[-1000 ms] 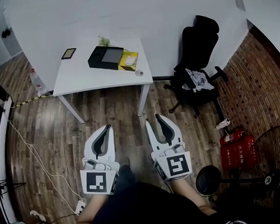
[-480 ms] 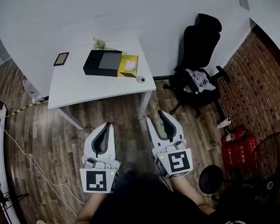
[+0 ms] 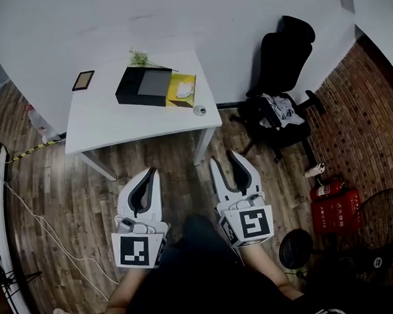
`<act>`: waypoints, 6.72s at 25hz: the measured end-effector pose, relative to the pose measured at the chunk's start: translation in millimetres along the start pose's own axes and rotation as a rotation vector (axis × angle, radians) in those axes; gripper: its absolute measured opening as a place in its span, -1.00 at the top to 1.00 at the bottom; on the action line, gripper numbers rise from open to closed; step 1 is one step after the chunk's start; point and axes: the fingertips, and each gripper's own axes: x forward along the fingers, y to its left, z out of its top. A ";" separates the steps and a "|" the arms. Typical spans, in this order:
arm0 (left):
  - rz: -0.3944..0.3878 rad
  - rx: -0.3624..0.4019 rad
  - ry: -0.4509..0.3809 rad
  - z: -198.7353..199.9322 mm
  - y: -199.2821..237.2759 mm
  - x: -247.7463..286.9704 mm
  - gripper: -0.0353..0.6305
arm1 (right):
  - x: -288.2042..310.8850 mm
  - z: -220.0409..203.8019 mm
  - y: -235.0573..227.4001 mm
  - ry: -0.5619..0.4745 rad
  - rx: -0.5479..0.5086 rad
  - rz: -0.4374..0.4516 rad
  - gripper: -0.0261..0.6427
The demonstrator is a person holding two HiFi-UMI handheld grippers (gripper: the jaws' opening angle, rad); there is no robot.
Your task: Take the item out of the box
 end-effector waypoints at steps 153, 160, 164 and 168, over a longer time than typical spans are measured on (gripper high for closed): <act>0.032 0.004 0.352 -192.8 222.5 438.7 0.87 | 443.7 -359.3 -112.1 0.933 -0.933 0.974 0.79; 0.020 0.014 0.340 -188.7 216.8 436.3 0.87 | 447.9 -331.7 -113.1 0.870 -0.892 0.904 0.84; 0.008 0.021 0.325 -183.4 211.2 436.1 0.87 | 450.7 -304.3 -114.9 0.810 -0.867 0.843 0.85; 0.001 0.023 0.309 -177.0 205.6 436.8 0.87 | 453.4 -274.6 -119.4 0.750 -0.831 0.775 0.86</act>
